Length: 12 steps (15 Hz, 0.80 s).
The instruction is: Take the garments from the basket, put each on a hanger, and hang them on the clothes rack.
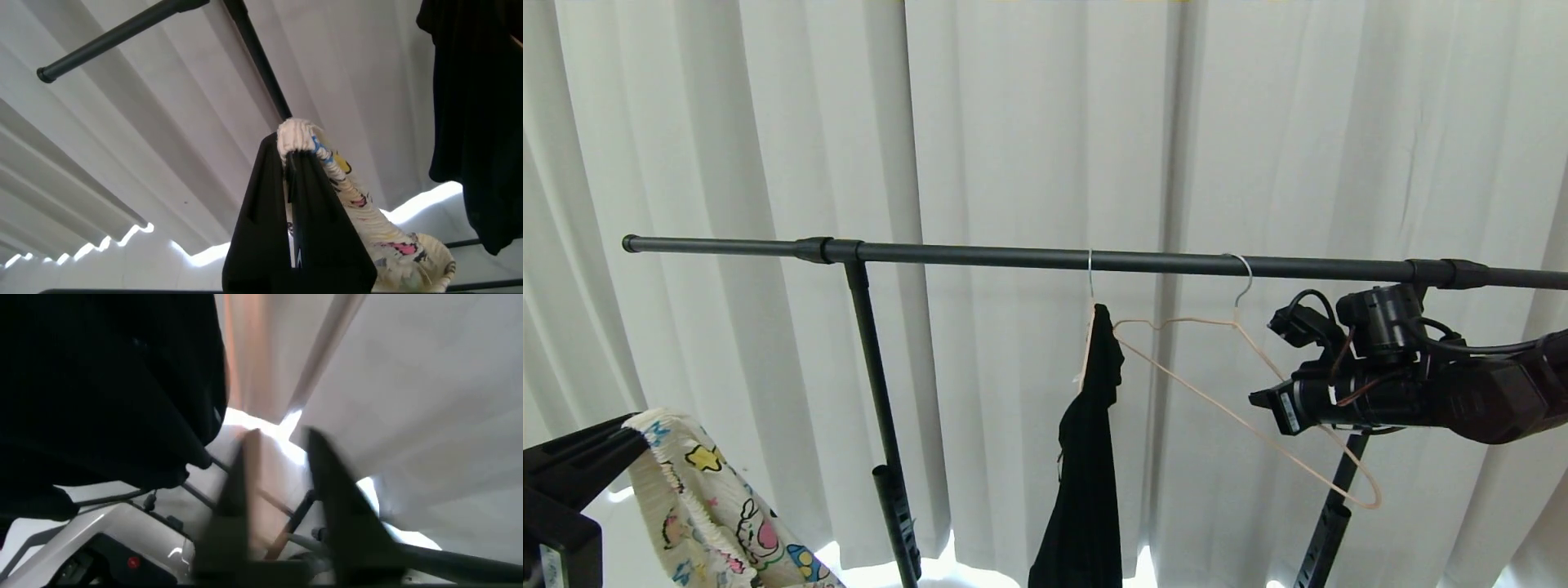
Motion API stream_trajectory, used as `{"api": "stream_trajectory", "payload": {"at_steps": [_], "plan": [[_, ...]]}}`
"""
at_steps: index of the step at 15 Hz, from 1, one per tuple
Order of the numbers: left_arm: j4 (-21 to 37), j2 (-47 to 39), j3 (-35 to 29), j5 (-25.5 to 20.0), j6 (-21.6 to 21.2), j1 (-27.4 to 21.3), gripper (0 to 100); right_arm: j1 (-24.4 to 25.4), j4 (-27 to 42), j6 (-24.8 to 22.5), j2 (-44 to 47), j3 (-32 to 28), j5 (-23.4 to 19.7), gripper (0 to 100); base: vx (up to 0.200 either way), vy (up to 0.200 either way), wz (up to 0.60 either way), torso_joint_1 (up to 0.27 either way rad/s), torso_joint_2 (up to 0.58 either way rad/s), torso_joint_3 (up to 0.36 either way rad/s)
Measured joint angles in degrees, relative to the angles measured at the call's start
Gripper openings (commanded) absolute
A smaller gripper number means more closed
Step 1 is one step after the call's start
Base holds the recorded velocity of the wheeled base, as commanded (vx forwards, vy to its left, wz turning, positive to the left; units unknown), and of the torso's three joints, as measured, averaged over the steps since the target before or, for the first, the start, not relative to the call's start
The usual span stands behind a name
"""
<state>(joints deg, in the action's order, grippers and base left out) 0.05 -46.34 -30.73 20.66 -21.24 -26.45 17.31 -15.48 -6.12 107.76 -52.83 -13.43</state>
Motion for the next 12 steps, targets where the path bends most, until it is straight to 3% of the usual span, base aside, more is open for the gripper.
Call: {"api": "stream_trajectory", "payload": {"at_steps": [12], "plan": [[-0.02,3.23,1.99,-0.09,-0.29,0.49,0,1.12,-2.33,4.92,-6.19,0.38,0.2,0,0.0,0.0,0.0,0.0,0.0,0.0]]}}
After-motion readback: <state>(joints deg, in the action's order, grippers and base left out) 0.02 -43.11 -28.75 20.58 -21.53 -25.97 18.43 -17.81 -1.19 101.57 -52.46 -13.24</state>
